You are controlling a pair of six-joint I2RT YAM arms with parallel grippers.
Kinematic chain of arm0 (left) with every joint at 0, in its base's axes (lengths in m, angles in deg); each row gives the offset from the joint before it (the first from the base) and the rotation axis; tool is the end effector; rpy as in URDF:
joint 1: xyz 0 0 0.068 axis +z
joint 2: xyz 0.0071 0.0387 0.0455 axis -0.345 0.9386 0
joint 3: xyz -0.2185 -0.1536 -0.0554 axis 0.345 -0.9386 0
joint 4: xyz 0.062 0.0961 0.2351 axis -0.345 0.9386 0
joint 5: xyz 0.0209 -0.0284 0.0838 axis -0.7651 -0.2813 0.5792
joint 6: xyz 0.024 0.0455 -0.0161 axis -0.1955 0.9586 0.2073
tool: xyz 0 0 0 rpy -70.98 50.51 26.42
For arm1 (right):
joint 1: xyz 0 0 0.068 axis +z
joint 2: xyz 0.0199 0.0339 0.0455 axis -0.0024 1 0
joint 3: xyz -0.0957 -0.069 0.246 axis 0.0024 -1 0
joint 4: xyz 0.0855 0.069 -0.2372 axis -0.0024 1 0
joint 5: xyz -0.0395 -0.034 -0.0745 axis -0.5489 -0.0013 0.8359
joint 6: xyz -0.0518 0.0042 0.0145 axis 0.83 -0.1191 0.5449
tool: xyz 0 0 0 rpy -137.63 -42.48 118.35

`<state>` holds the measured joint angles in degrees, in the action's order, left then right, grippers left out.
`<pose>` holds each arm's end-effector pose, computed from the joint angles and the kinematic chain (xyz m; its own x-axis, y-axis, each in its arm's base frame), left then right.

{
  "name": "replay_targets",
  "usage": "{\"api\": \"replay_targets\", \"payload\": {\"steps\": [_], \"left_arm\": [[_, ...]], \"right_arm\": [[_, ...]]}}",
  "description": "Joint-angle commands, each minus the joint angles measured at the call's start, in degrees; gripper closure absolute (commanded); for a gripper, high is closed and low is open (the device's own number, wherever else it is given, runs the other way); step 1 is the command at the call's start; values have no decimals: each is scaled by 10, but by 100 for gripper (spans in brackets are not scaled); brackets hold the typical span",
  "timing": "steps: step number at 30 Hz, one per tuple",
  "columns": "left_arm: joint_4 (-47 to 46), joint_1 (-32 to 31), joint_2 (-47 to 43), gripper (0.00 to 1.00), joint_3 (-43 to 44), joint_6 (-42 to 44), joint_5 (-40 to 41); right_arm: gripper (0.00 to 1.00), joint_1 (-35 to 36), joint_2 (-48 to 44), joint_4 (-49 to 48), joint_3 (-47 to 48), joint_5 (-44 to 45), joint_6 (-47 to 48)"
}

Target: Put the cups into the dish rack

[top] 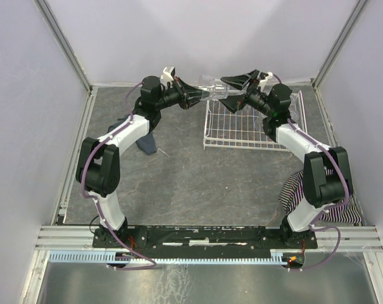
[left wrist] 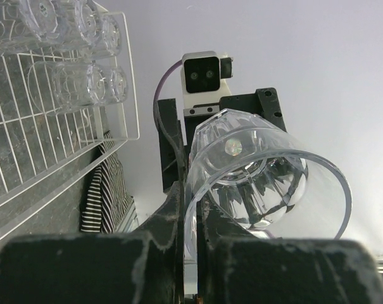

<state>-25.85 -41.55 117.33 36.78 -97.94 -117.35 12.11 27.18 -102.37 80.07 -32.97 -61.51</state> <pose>0.3979 -0.1812 0.3166 -0.8864 -0.4427 -0.1353 0.1204 0.0616 -0.9908 0.3744 0.1046 0.3164 -0.7958 0.5936 0.1193 0.0263 -0.1629 0.9863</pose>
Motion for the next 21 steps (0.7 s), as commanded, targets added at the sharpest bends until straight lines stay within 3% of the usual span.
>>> {"api": "replay_targets", "payload": {"steps": [1, 3, 7, 10, 11, 17, 21], "left_arm": [[-45, -2, -42, 97, -4, -20, -3], [-45, -3, -42, 97, -6, -20, -3], [-47, -3, -38, 97, -6, -21, -2], [-49, -3, -35, 97, -2, -22, -1], [-45, -2, -34, 93, -1, -18, 0], [65, 0, -38, 66, 25, 71, 16], [122, 8, -45, 58, 21, 117, 29]], "right_arm": [[13, 2, 8, -49, 35, 12, -12], [20, 2, 10, -51, 40, 10, -13], [54, 4, 12, -47, 45, 2, -12], [73, 4, 11, -35, 48, -7, 0], [78, 4, 9, -28, 49, -8, 5], [88, 3, -15, 69, 70, -12, 90], [89, -2, -28, 136, 87, -10, 142]]}}
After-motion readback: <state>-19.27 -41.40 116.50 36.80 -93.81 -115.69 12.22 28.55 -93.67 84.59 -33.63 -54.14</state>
